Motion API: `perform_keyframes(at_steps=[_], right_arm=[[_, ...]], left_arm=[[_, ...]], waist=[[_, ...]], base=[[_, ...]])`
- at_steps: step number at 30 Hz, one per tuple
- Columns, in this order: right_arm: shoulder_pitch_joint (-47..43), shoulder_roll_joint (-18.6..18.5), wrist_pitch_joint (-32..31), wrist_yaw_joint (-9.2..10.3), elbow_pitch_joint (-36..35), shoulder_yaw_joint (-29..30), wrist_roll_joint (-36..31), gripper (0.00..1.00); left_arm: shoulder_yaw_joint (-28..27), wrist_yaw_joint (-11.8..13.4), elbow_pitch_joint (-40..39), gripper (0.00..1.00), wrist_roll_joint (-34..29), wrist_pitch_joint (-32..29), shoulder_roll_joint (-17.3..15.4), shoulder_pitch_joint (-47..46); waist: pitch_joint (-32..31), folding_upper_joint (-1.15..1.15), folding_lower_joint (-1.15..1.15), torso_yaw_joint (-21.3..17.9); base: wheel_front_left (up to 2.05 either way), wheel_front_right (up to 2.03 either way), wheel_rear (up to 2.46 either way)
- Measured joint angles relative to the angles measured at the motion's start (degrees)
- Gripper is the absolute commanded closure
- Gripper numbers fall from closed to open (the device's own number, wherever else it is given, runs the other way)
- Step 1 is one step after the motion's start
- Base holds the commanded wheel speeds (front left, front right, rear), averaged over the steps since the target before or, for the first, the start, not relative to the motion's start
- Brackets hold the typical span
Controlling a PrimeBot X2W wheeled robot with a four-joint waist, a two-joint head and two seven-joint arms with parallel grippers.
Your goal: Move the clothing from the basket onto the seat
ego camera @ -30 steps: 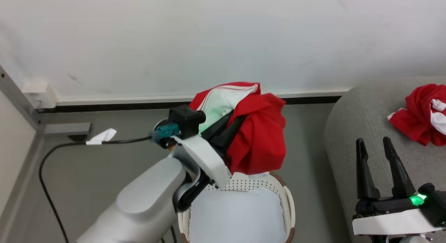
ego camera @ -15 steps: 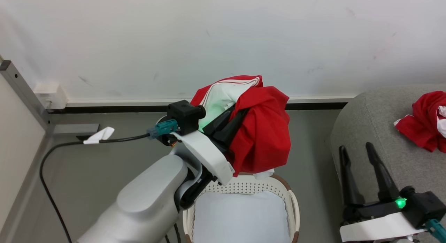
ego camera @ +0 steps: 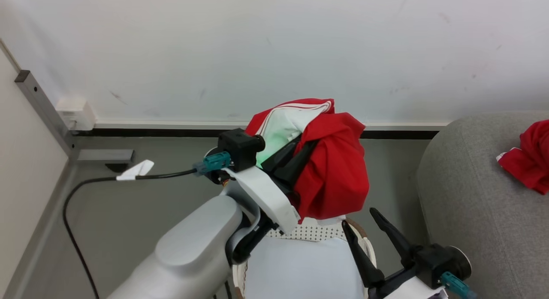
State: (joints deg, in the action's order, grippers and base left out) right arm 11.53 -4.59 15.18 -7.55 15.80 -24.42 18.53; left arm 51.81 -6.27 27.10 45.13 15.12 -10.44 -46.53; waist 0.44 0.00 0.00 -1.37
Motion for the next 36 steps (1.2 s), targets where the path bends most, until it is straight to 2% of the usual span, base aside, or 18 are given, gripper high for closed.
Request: perform_keyframes(at_steps=[5, 10, 17, 23, 24, 25, 27, 36], right_arm=[[4.4, 0.1, 0.0, 0.00, 8.4, -3.1, 0.1, 0.00], [7.8, 0.9, 0.0, 0.00, 14.5, -2.3, -1.0, 0.00], [11.3, 1.4, 0.0, 0.00, 19.0, -2.5, -2.0, 0.00], [12.5, 1.5, 0.0, 0.00, 21.1, -3.0, 0.3, 0.00], [12.6, 1.5, 0.0, 0.00, 21.0, -2.9, 0.7, 0.11], [12.5, 1.5, 0.0, 0.00, 20.8, -2.9, 1.0, 0.45], [12.5, 1.6, 0.0, 0.00, 20.1, -3.0, 1.5, 1.00], [10.1, 1.6, 0.0, 0.00, 16.4, -2.4, 2.3, 1.00]], left_arm=[[1.1, -0.3, -0.2, 1.00, 0.9, 0.0, 1.5, 0.2], [3.1, -0.5, -0.3, 1.00, 1.2, -0.4, 2.8, 1.0], [5.9, -0.9, -0.5, 1.00, 2.0, -1.0, 4.0, 1.1], [7.5, -1.0, -0.7, 1.00, 2.9, -1.5, 4.5, 1.2], [7.5, -1.0, -0.6, 1.00, 3.0, -1.4, 4.5, 1.2], [7.6, -1.0, -0.5, 1.00, 3.2, -1.4, 4.5, 1.3], [7.7, -1.0, -0.3, 1.00, 3.4, -1.4, 4.5, 1.5], [7.6, -1.1, 0.7, 1.00, 4.5, -0.9, 4.0, 2.0]], waist=[[-0.2, 0.00, 0.00, 1.6], [-0.5, 0.00, 0.00, 4.1], [-1.2, 0.00, 0.00, 7.8], [-1.8, 0.00, 0.00, 11.1], [-1.8, 0.00, 0.00, 11.6], [-1.9, 0.00, 0.00, 12.0], [-2.0, 0.00, 0.00, 12.7], [-1.5, 0.00, 0.00, 12.8]], base=[[0.00, 0.00, 0.00], [0.00, 0.00, 0.00], [0.00, 0.00, 0.00], [0.00, 0.00, 0.00], [0.00, 0.00, 0.00], [0.00, 0.00, 0.00], [0.00, 0.00, 0.00], [0.00, 0.00, 0.00]])
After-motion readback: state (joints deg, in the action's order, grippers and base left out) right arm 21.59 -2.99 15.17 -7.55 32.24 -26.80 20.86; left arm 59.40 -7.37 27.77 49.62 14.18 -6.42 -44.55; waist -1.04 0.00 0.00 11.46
